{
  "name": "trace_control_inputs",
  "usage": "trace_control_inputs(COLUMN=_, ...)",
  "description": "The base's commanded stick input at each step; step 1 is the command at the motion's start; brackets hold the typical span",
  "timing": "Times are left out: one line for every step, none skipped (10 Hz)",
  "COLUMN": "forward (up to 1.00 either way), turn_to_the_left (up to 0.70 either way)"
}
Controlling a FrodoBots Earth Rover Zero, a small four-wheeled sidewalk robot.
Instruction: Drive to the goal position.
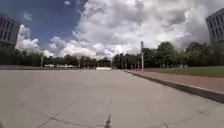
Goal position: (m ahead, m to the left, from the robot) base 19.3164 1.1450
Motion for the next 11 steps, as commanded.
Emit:
trace_control_inputs(forward=1.00, turn_to_the_left=-0.23)
trace_control_inputs(forward=1.00, turn_to_the_left=-0.37)
trace_control_inputs(forward=1.00, turn_to_the_left=-0.37)
trace_control_inputs(forward=1.00, turn_to_the_left=-0.31)
trace_control_inputs(forward=1.00, turn_to_the_left=0.00)
trace_control_inputs(forward=1.00, turn_to_the_left=0.00)
trace_control_inputs(forward=1.00, turn_to_the_left=0.00)
trace_control_inputs(forward=1.00, turn_to_the_left=0.00)
trace_control_inputs(forward=1.00, turn_to_the_left=0.00)
trace_control_inputs(forward=1.00, turn_to_the_left=0.00)
trace_control_inputs(forward=1.00, turn_to_the_left=0.00)
